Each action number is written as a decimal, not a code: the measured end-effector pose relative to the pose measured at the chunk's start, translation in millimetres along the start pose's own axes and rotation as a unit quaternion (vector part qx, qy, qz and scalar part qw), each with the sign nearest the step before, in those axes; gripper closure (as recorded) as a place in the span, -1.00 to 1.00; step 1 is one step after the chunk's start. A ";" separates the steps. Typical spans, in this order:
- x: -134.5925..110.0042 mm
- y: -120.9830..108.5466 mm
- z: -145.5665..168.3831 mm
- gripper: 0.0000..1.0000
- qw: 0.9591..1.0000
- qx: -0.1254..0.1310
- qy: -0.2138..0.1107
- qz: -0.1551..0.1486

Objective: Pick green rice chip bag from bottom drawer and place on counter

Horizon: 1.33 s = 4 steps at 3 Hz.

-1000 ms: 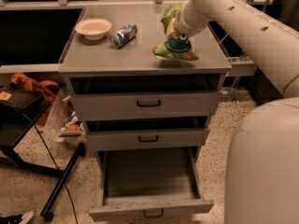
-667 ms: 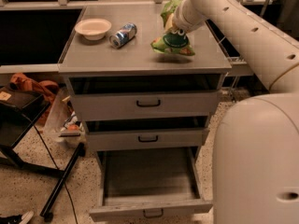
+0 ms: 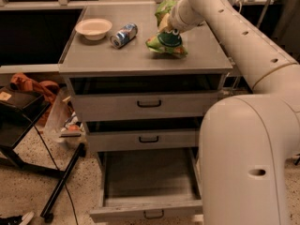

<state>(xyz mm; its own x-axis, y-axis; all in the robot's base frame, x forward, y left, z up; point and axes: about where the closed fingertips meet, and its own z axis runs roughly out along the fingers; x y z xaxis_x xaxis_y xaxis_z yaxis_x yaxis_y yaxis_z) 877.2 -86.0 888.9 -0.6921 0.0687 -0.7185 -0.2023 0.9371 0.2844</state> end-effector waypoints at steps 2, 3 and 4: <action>10.6 11.8 6.1 -0.78 0.999 -0.039 0.028 0.000; 10.6 11.8 6.1 -1.00 0.999 -0.039 0.028 0.000; 10.6 11.8 6.1 -1.00 0.999 -0.039 0.028 0.000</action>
Offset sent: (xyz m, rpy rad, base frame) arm -0.0084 0.0116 0.0053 0.0639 0.0593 0.1001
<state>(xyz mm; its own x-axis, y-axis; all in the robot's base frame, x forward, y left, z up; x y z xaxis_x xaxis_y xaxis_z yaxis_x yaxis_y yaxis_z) 871.7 -72.2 880.8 -0.7296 0.0472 -0.6822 -0.2547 0.9071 0.3351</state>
